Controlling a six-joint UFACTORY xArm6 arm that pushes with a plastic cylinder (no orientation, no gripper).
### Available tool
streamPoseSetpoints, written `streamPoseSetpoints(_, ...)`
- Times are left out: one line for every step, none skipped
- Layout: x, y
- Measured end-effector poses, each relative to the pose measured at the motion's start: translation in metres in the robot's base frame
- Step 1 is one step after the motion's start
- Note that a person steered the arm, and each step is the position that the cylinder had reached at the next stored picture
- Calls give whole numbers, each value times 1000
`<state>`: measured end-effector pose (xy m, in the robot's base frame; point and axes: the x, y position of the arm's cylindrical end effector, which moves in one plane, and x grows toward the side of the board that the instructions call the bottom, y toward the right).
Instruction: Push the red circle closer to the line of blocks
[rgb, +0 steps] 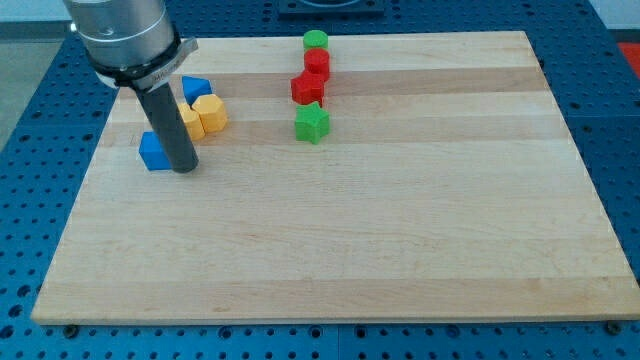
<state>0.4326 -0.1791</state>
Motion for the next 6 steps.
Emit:
streamPoseSetpoints(-3,70)
streamPoseSetpoints(-7,46)
streamPoseSetpoints(-44,18)
streamPoseSetpoints(-60,22)
streamPoseSetpoints(-61,52)
streamPoseSetpoints(-90,15)
